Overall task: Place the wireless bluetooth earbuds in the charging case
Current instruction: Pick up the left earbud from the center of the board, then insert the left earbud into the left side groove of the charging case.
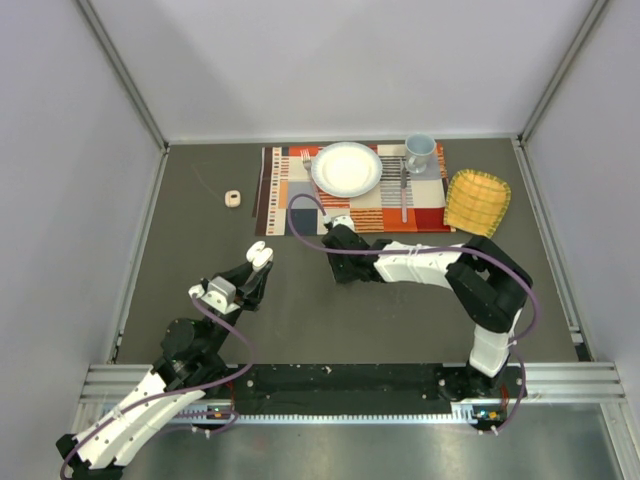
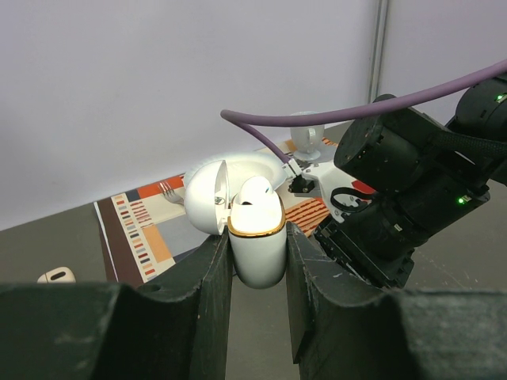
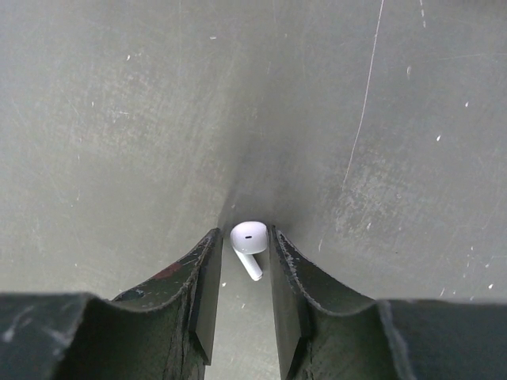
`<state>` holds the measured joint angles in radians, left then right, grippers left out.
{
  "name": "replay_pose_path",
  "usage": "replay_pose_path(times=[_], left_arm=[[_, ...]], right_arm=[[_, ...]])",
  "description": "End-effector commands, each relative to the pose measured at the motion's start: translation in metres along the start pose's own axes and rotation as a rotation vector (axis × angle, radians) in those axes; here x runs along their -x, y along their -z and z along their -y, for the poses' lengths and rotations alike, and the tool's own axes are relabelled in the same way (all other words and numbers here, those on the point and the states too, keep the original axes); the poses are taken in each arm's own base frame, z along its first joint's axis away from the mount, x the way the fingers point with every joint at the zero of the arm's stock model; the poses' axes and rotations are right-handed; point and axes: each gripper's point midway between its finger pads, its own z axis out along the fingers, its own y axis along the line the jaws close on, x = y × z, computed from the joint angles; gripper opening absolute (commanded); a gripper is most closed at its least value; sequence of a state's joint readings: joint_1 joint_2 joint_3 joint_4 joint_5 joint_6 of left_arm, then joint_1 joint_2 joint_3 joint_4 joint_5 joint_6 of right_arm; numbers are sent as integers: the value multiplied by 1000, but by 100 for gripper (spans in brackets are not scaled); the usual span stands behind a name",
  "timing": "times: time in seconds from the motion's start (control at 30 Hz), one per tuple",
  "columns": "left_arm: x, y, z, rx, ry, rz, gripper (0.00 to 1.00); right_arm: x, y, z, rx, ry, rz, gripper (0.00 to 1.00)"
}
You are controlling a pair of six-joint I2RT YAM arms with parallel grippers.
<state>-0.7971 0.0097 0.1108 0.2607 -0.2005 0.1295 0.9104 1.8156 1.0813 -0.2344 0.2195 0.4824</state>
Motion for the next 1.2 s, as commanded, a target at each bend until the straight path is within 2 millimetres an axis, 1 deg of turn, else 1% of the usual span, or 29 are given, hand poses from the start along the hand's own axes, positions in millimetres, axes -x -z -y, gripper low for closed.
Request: replay_pose_path(times=[0.0, 0.23, 0.33, 0.37, 0.4, 0.5, 0.53, 0.57, 0.6, 0.67, 0.7, 0.73, 0.77, 0.8, 0.83, 0.87, 0.9, 0.93, 1.0, 1.03, 1.07, 1.1, 1.13, 1.17], left_arm=[[53, 8, -10, 33, 36, 177, 0], [53, 8, -11, 35, 32, 177, 0], [53, 8, -11, 35, 30, 177, 0], [55, 8, -11, 35, 31, 182, 0], [54, 8, -11, 35, 31, 180, 0], [53, 8, -11, 35, 30, 177, 0], [52, 7, -10, 34, 32, 174, 0], [51, 7, -9, 29, 33, 172, 0], [51, 7, -9, 30, 36, 172, 0], [50, 7, -9, 27, 37, 171, 0], [50, 7, -9, 27, 39, 172, 0], [50, 7, -9, 28, 39, 172, 0], [50, 6, -8, 25, 39, 172, 0], [50, 6, -8, 25, 44, 174, 0], [49, 6, -7, 24, 44, 176, 0], [48, 5, -6, 19, 44, 172, 0], [50, 5, -6, 16, 49, 180, 0], [49, 4, -5, 12, 51, 181, 0], [48, 2, -3, 4, 57, 183, 0], [47, 1, -1, -1, 56, 181, 0], [44, 0, 1, -11, 56, 176, 0], [44, -1, 4, -29, 54, 180, 0], [46, -2, 6, -38, 56, 199, 0], [43, -4, 8, -45, 55, 190, 0]], right_arm=[[-7, -5, -5, 2, 2, -34, 30], [-11, -5, -3, -4, 2, -39, 24], [-9, -5, -4, -2, -1, -35, 18], [-6, -3, -4, 0, -2, -28, 13], [-5, -2, -5, 2, -4, -25, 11], [6, 7, -8, 20, -13, 11, 9], [9, 11, -9, 28, -18, 23, 6], [22, 19, -14, 53, -31, 69, 4], [29, 27, -17, 75, -40, 97, 3], [36, 37, -18, 103, -54, 146, 0], [58, 56, -24, 147, -80, 237, 0], [59, 62, -24, 160, -95, 262, 0], [66, 71, -25, 180, -110, 297, 0], [88, 92, -33, 239, -140, 390, 0], [87, 97, -32, 259, -150, 414, 0], [95, 108, -35, 292, -162, 460, 0], [115, 134, -38, 346, -193, 565, 0], [112, 138, -37, 368, -213, 591, 0], [121, 159, -37, 425, -249, 678, 0], [130, 181, -37, 490, -297, 769, 0], [133, 192, -36, 519, -318, 806, 0], [130, 197, -36, 550, -329, 827, 0], [140, 219, -37, 609, -361, 894, 0], [142, 226, -38, 632, -374, 916, 0]])
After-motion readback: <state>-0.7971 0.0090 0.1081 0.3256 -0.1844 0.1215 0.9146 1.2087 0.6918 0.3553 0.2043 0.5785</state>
